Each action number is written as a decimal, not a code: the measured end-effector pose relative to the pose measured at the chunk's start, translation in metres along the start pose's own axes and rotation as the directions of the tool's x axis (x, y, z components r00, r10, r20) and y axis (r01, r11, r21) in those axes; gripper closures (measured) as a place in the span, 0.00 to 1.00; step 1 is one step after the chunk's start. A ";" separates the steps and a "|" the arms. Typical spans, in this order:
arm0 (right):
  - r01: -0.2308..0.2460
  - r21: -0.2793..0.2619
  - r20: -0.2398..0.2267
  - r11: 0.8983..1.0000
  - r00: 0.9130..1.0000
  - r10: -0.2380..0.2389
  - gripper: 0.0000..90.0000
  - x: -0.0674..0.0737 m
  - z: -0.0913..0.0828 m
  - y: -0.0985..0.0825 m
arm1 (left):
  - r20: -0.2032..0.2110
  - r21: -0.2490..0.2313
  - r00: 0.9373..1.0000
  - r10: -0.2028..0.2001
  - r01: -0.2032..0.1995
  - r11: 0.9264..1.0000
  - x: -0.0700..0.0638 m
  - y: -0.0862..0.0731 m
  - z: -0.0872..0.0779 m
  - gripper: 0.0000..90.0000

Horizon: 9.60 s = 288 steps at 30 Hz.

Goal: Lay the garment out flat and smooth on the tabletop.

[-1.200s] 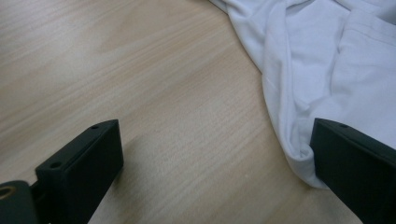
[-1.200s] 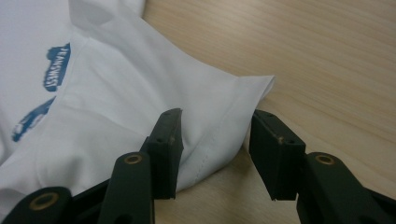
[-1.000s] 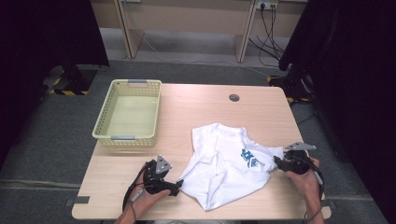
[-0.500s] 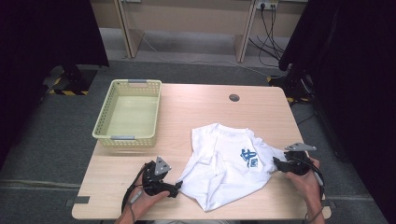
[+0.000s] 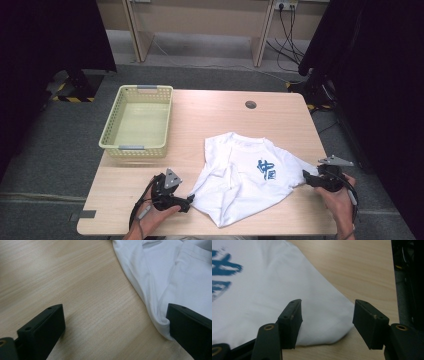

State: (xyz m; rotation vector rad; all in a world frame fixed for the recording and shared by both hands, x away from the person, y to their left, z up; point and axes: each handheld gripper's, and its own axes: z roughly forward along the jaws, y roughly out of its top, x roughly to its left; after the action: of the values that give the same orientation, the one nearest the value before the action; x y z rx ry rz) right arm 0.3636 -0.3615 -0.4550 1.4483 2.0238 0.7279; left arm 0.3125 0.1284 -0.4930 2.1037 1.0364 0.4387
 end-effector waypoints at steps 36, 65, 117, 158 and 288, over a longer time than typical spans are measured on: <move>0.229 -0.059 -0.343 0.972 0.909 -0.235 0.40 0.128 -0.003 -0.007 | 0.096 -0.095 0.972 0.216 -0.207 0.974 -0.032 0.071 0.038 0.27; 0.215 -0.068 -0.355 0.974 0.907 -0.225 0.39 0.124 -0.001 -0.011 | 0.037 -0.093 0.968 0.248 -0.244 0.965 -0.004 0.087 0.051 0.97; 0.202 -0.070 -0.338 0.977 0.916 -0.214 0.39 0.111 -0.010 -0.023 | -0.065 -0.136 0.998 -0.027 0.018 0.991 0.064 0.067 0.046 0.82; 0.145 -0.073 -0.292 0.987 0.943 -0.160 0.37 0.092 -0.019 -0.014 | 0.035 -0.097 0.997 0.066 -0.062 0.993 -0.010 0.045 0.019 0.18; 0.150 0.059 -0.050 0.987 0.988 -0.147 0.49 0.052 -0.066 -0.065 | -0.004 -0.015 1.000 0.010 -0.010 1.000 -0.001 0.025 0.025 0.09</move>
State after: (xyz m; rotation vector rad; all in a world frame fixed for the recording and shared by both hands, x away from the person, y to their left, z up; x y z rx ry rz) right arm 0.2599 -0.3372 -0.4599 1.3083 2.1801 0.6455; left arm 0.3396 0.1055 -0.4914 2.0965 1.0225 0.4536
